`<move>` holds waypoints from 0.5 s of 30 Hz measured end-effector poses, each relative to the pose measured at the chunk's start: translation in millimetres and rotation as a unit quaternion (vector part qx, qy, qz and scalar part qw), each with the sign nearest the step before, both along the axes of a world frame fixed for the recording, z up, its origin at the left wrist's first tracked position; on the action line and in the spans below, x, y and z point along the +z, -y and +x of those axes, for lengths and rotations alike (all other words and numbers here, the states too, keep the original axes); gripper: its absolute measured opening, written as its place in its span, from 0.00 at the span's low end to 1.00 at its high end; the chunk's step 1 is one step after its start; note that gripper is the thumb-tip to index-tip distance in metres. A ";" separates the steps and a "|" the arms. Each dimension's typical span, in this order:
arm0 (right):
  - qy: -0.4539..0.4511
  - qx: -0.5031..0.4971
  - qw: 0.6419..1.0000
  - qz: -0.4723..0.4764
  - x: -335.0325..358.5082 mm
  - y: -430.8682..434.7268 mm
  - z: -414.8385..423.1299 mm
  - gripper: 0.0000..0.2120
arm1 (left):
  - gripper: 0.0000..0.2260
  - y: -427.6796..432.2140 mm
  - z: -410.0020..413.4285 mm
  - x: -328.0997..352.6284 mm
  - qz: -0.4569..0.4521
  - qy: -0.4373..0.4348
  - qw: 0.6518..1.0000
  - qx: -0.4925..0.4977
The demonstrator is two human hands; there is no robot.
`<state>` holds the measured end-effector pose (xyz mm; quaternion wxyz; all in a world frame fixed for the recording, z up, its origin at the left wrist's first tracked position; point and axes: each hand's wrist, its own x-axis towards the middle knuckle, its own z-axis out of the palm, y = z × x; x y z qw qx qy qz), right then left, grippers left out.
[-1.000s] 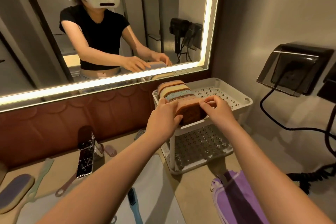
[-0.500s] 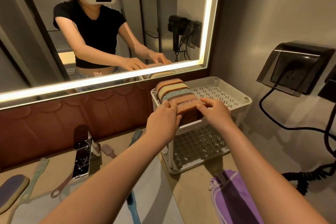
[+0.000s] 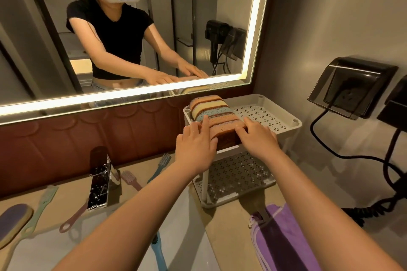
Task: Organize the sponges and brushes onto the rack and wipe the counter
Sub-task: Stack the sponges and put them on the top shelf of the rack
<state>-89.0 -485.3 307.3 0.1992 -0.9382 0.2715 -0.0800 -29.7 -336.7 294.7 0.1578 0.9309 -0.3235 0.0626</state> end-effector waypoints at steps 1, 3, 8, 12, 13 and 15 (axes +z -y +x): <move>0.011 0.005 1.000 -0.015 2.6 -4.4 -1.8 0.25 | 0.27 -4.8 0.7 1.5 -0.024 -0.012 1.000 0.001; 0.049 0.040 0.997 -0.045 9.8 -16.0 -6.2 0.25 | 0.27 -16.9 0.9 6.6 -0.065 -0.025 0.998 -0.002; 0.108 0.160 0.980 -0.043 30.8 -58.4 -12.7 0.15 | 0.24 -65.3 -5.1 21.2 -0.098 -0.088 0.989 -0.062; 0.089 0.246 0.965 0.011 35.9 -100.1 -16.4 0.16 | 0.21 -117.5 -9.4 18.1 -0.050 -0.104 0.992 -0.060; 0.085 0.269 0.959 0.018 35.2 -110.2 -16.6 0.16 | 0.19 -130.6 -10.1 16.3 -0.036 -0.112 0.992 -0.053; 0.063 0.312 0.948 0.022 31.6 -130.5 -14.4 0.16 | 0.17 -155.9 -12.9 13.5 -0.003 -0.139 0.990 -0.039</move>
